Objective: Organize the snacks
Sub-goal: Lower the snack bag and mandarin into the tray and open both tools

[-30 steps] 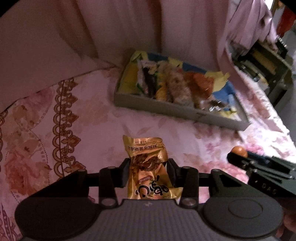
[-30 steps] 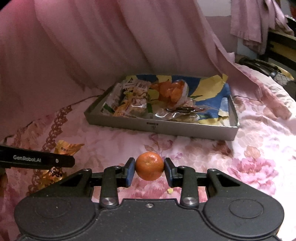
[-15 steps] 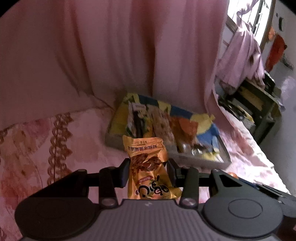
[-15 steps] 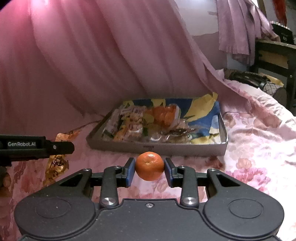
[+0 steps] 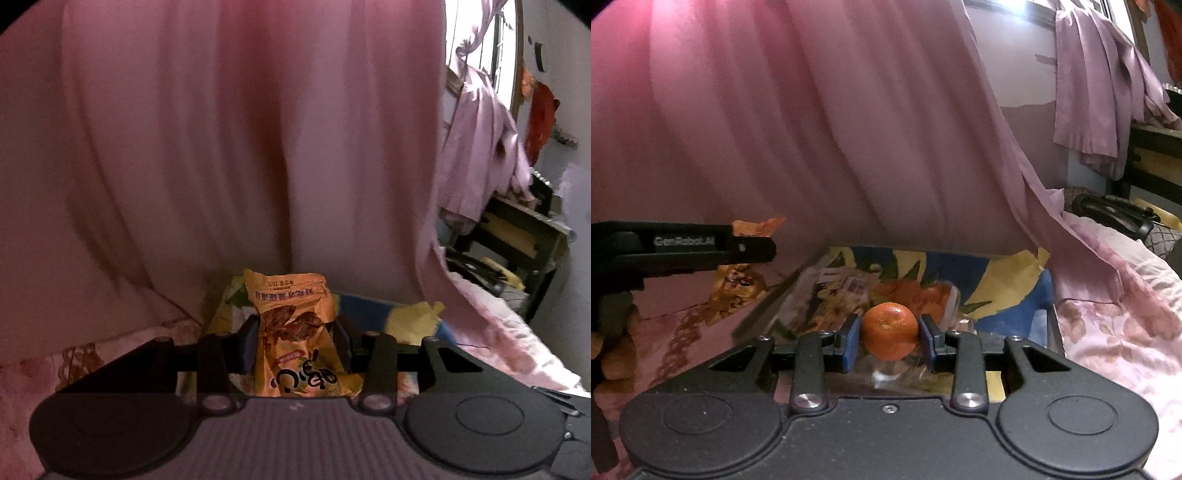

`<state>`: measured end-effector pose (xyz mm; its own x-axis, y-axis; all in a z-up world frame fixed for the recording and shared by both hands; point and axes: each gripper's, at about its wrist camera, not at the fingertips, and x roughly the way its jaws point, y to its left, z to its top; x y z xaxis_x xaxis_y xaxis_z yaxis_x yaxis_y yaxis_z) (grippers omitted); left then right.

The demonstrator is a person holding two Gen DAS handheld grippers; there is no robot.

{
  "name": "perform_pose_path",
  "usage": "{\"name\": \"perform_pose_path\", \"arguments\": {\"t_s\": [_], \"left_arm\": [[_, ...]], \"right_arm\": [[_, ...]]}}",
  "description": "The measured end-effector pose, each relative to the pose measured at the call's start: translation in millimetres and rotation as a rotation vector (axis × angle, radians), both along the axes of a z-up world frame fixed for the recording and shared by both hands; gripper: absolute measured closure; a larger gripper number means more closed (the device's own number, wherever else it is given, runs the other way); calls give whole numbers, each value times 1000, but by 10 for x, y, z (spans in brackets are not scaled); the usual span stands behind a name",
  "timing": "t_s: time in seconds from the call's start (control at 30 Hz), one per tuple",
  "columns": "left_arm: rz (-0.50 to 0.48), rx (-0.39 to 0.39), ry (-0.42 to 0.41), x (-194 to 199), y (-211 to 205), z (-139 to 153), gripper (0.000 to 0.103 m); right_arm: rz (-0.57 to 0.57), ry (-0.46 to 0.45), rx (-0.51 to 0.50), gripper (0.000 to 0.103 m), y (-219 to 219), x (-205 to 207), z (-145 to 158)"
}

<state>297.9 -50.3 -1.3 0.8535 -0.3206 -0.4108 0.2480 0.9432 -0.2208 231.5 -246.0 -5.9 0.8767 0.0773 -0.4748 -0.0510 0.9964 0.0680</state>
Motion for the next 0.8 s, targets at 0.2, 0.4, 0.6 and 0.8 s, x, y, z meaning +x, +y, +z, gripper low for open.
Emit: {"name": "perform_pose_path", "arguments": {"t_s": [0.2,0.4,0.6,0.8], "left_arm": [[22,26,31,232,24,-187,56],[-12,58,83,324,-71,-310,56],[-22,110,114,321,-107,-439,56],[-16,139,143,339,-143,-507,56]], "right_arm": [[4,23,-15,67,77,277,-179],[1,41,-32,67,123,398,-308],[-3,56,-14,67,127,445,-385],[-2,60,-14,67,134,461,-420]]}}
